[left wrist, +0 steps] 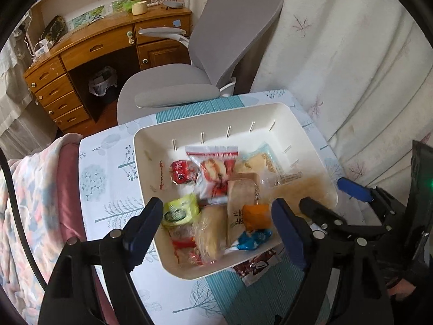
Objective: Organize snacks
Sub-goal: 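Lift both cracker packs and drop them into the tray with both tools, then grasp the brown wrapped candy on the table with the right tool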
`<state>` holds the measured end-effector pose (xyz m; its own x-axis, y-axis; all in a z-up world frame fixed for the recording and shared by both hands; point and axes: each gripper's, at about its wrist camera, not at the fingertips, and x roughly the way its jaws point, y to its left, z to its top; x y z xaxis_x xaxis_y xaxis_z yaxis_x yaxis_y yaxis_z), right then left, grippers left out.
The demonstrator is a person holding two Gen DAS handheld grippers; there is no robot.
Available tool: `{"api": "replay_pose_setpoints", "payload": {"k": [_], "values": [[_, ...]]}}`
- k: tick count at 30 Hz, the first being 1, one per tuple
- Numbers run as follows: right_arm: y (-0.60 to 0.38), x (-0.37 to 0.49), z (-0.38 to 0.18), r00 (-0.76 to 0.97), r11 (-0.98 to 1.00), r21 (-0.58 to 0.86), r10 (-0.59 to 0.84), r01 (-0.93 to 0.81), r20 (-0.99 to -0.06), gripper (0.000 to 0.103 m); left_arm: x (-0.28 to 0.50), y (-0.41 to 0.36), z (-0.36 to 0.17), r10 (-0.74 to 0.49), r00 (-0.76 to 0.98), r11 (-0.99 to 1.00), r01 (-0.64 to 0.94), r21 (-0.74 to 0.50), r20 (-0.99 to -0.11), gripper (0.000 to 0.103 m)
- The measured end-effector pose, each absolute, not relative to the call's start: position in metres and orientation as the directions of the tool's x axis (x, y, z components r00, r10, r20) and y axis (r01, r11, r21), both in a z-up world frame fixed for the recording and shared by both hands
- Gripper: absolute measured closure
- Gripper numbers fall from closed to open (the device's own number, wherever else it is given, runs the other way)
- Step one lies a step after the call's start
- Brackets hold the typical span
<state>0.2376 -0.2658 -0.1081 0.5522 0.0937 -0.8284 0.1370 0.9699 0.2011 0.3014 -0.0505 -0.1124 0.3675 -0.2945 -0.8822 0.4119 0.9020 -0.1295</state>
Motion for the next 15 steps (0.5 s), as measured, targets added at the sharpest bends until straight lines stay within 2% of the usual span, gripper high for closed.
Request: {"api": "replay_pose_setpoints", "payload": {"k": [2, 15], "values": [[-0.268, 0.234, -0.106, 0.554, 0.967, 0.205, 0.09, 0.15, -0.827, 0.004, 0.299, -0.048, -0.111, -0.289, 0.366, 0.904, 0.407, -0.127, -0.885, 0.022], [-0.25, 0.195, -0.107, 0.506, 0.963, 0.25, 0.168, 0.098, -0.846, 0.004, 0.251, -0.01, -0.105, -0.257, 0.366, 0.938, 0.316, -0.14, -0.895, 0.022]]}}
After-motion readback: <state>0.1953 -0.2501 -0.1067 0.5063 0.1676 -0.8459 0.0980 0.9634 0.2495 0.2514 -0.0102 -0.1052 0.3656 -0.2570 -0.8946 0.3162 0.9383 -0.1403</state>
